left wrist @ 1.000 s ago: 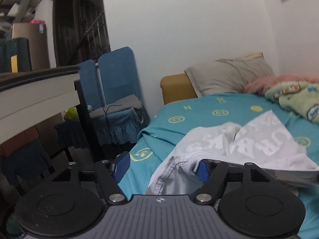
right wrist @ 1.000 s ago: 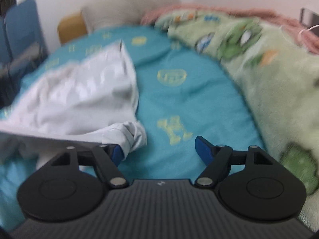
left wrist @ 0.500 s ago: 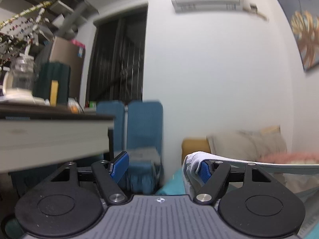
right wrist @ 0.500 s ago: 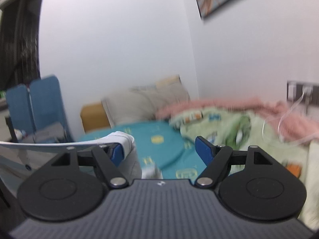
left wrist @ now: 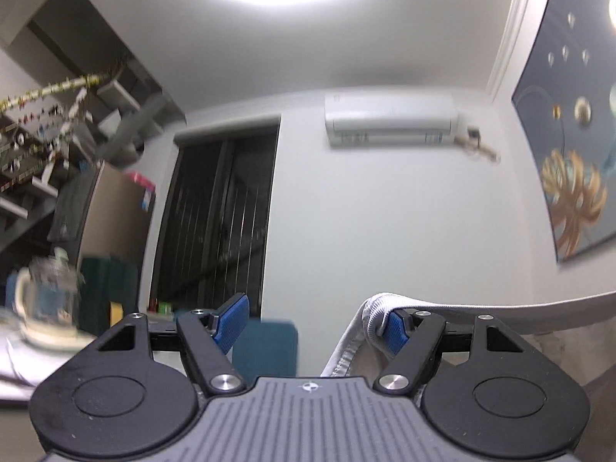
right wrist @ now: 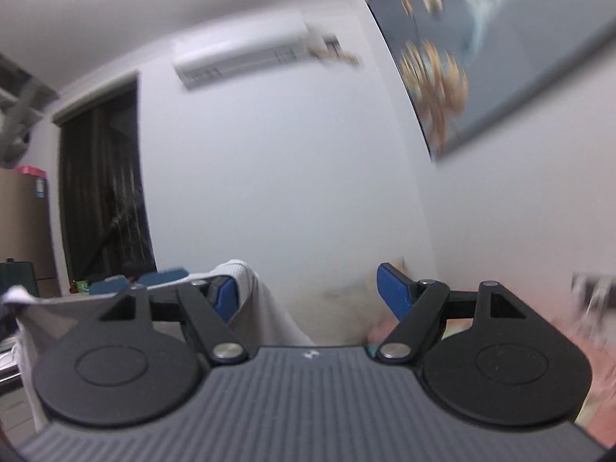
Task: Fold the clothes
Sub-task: 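Lift the white shirt high with both grippers and shake it out, then lower the shirt onto the bed and open both grippers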
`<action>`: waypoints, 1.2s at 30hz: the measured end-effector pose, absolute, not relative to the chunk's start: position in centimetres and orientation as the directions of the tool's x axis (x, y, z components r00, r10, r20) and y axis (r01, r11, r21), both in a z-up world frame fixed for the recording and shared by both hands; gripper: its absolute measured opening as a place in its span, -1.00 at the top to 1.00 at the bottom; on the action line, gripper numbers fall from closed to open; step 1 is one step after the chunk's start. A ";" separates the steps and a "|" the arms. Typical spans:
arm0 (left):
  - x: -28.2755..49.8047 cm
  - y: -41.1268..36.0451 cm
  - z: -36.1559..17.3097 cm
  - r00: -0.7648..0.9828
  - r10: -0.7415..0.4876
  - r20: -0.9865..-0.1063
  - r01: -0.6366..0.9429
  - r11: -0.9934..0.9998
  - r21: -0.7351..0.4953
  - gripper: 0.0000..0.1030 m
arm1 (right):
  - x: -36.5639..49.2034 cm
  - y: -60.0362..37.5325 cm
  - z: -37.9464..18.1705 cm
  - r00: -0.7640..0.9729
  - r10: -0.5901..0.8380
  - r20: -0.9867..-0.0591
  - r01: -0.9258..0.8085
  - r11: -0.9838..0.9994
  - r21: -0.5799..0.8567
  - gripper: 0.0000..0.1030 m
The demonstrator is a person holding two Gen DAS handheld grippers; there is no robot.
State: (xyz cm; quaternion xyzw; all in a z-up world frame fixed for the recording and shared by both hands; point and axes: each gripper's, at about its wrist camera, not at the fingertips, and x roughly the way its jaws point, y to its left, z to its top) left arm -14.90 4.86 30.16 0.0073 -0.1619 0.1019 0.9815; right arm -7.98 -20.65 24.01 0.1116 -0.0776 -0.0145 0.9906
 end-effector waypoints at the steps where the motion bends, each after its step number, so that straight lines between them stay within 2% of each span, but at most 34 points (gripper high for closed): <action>1: -16.6 4.9 31.6 0.922 0.194 0.335 -0.199 0.980 -0.022 -0.44 | -9.6 -20.3 25.2 0.982 -0.051 0.180 0.013 0.979 0.203 -0.47; 4: -21.7 6.2 37.4 0.919 0.175 0.354 -0.172 0.984 -0.042 -0.44 | -14.2 -19.7 28.6 0.968 -0.051 0.245 0.008 0.985 0.173 -0.47; 8: -26.3 7.0 42.5 0.940 0.120 0.319 -0.111 0.993 -0.046 -0.43 | -18.6 -20.3 31.8 0.967 -0.060 0.247 0.011 0.981 0.194 -0.48; 15: -28.1 7.2 44.2 0.955 0.087 0.285 -0.071 0.995 -0.067 -0.44 | -18.1 -21.4 32.3 0.980 -0.070 0.186 0.029 0.976 0.215 -0.51; 19: -19.8 7.4 40.9 0.971 0.100 0.217 -0.088 0.994 -0.066 -0.44 | -13.9 -20.7 31.2 0.986 -0.096 0.135 0.072 0.982 0.173 -0.51; 23: -10.7 7.6 36.6 0.985 0.110 0.132 -0.101 0.992 -0.071 -0.47 | -6.5 -20.1 27.8 0.992 -0.100 0.071 0.089 0.984 0.154 -0.51; 31: 9.5 7.6 27.0 0.992 0.124 -0.016 -0.124 0.992 -0.021 -0.51 | 11.3 -19.4 20.9 0.991 -0.115 -0.070 0.123 0.985 0.125 -0.51; 36: 21.7 6.9 20.3 0.987 0.115 -0.110 -0.122 0.991 -0.058 -0.57 | 22.7 -19.8 16.5 0.978 -0.130 -0.162 0.153 0.978 0.144 -0.49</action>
